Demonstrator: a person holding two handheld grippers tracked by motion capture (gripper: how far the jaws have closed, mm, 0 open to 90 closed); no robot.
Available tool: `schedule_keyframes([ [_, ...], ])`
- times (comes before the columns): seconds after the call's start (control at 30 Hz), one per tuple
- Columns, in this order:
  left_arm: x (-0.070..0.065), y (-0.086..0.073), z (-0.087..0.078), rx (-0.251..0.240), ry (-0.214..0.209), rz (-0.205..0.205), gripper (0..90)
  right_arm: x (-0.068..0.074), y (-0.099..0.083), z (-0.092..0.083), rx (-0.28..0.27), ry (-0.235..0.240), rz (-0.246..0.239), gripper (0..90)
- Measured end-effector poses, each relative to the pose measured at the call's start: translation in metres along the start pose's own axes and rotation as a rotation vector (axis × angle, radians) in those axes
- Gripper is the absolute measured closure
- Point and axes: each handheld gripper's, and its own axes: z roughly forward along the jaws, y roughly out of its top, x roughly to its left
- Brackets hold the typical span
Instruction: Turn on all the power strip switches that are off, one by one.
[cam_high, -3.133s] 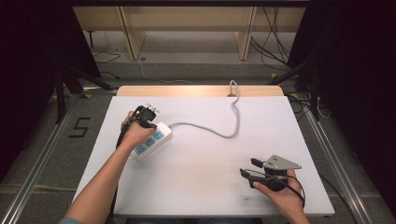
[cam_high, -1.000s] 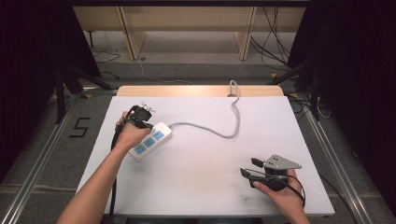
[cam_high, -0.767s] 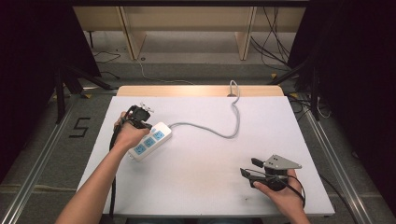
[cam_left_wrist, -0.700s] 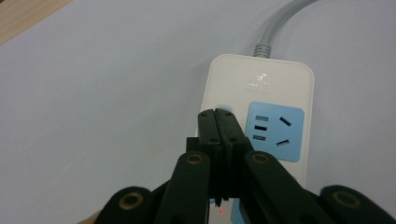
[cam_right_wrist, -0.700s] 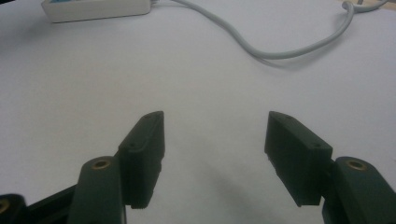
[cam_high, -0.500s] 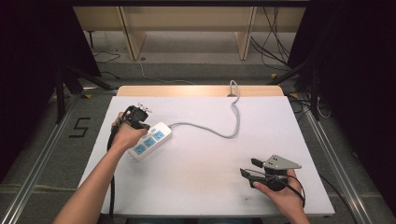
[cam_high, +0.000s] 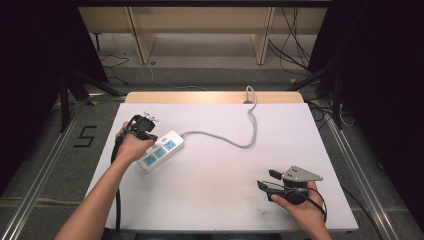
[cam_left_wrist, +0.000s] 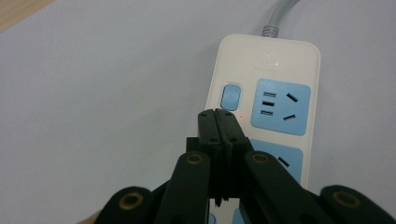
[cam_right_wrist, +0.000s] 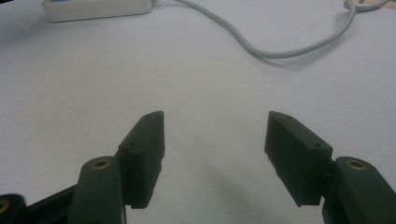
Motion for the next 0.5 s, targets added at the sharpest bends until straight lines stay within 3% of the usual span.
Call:
schedule_keyframes([
  [0.5, 0.0057, -0.0092, -0.0030, 0.016, -0.004, -0.014, 89.8, 0.0003, -0.0001, 0.0008, 0.001, 0.001, 0.000, 39.0],
])
